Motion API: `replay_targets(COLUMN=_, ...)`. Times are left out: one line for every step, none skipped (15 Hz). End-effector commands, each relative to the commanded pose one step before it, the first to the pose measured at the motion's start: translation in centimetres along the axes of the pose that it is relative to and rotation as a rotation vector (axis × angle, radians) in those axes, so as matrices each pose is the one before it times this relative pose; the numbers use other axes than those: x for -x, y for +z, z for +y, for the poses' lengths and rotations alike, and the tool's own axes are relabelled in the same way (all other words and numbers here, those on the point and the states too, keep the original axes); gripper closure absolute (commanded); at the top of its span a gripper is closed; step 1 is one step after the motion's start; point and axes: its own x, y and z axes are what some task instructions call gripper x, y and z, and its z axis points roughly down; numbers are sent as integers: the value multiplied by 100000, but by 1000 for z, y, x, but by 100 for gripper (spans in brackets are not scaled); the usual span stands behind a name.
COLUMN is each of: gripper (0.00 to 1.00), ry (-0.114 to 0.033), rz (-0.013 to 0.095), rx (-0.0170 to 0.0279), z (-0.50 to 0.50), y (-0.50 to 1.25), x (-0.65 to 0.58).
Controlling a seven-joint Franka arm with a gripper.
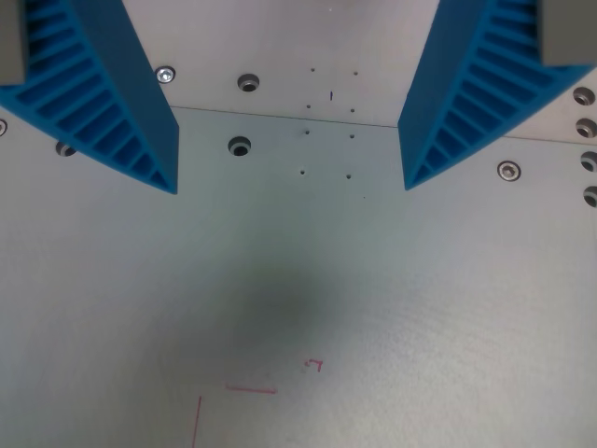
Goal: Rotate around gripper positive x
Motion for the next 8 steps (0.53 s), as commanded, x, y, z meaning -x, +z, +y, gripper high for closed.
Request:
replay_targets(gripper=0, ry=-9, rz=523, rx=-1087, z=7, y=-234, x=13)
replay_targets(gripper=0, ry=0, rz=0, rx=-1167, z=0, y=0, x=0)
replay_targets(gripper=0, ry=0, rz=0, rx=-1167, z=0, y=0, x=0)
replay_targets(gripper=0, ry=0, rz=0, rx=-1167, z=0, y=0, x=0)
replay_targets(gripper=0, ry=0, rz=0, rx=-1167, z=0, y=0, x=0)
replay_targets(gripper=0, ry=0, rz=0, rx=-1167, z=0, y=0, x=0)
replay_targets(gripper=0, ry=0, rz=0, rx=-1167, z=0, y=0, x=0)
replay_targets(gripper=0, ry=0, rz=0, rx=-1167, z=0, y=0, x=0)
